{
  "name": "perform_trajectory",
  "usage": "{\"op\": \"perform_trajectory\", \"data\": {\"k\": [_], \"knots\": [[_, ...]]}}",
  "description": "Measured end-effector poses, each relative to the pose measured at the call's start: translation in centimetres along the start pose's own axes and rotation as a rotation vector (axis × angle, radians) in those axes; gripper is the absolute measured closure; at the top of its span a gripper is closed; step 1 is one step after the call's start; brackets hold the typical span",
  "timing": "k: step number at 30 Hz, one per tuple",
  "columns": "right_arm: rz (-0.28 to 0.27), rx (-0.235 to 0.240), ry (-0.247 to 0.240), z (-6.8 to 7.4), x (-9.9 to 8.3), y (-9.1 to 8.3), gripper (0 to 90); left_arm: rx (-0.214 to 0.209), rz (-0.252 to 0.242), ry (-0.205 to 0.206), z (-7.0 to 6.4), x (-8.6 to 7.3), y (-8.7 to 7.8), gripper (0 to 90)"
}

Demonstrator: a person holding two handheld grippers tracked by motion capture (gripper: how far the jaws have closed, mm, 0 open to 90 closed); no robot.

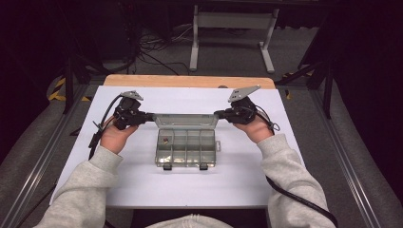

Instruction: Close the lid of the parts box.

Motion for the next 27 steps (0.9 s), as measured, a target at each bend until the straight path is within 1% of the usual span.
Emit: {"op": "perform_trajectory", "data": {"k": [1, 2, 3, 7, 9, 10, 13, 15, 17, 19, 20, 27], "knots": [[-0.001, 0.002, -0.001, 0.1, 0.0, -0.1, 90.0, -0.006, -0.004, -0.005, -0.3, 0.0, -0.1, 89.4], [-0.002, 0.007, -0.006, 0.3, 0.1, -0.2, 90.0, -0.006, -0.004, -0.005, -0.3, 0.0, -0.1, 89.4], [0.001, 0.006, -0.011, 0.4, 0.1, -0.2, 90.0, -0.003, -0.002, 0.004, -0.4, 0.0, -0.2, 89.4], [0.004, 0.018, -0.019, 1.0, 0.2, -0.4, 90.0, -0.009, -0.003, 0.014, -0.8, 0.0, -0.6, 89.4], [0.010, 0.019, -0.027, 1.3, 0.2, -0.6, 90.0, -0.001, -0.001, 0.024, -0.9, -0.1, -0.8, 89.4], [0.011, 0.020, -0.032, 1.4, 0.2, -0.6, 90.0, -0.013, 0.000, 0.018, -1.1, -0.2, -0.8, 89.4], [0.016, 0.028, -0.035, 1.9, 0.2, -0.8, 90.0, -0.013, -0.001, 0.024, -1.5, -0.2, -1.0, 89.4], [0.019, 0.034, -0.035, 2.1, 0.2, -0.9, 90.0, -0.020, -0.002, 0.030, -1.9, -0.3, -1.2, 89.4], [0.025, 0.039, -0.040, 2.5, 0.1, -1.0, 90.0, -0.023, 0.003, 0.046, -2.2, -0.4, -1.4, 89.4], [0.031, 0.041, -0.048, 2.8, 0.0, -1.1, 90.0, -0.028, 0.008, 0.050, -2.6, -0.5, -1.5, 89.4], [0.036, 0.041, -0.051, 2.9, -0.1, -1.1, 90.0, -0.034, 0.013, 0.054, -2.8, -0.6, -1.5, 89.4], [0.056, 0.061, -0.065, 4.0, -0.5, -1.1, 90.0, -0.036, 0.058, 0.087, -3.6, -1.4, -1.5, 89.0]]}}
Point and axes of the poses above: each handheld gripper's, and its own axes: y roughly forward along the jaws, x roughly out of its top, z roughly to its left, the point moved 10 cm from there along y, roughly forward along the jaws, and after that the axes turned 11 degrees about z, right-handed, at the moved point
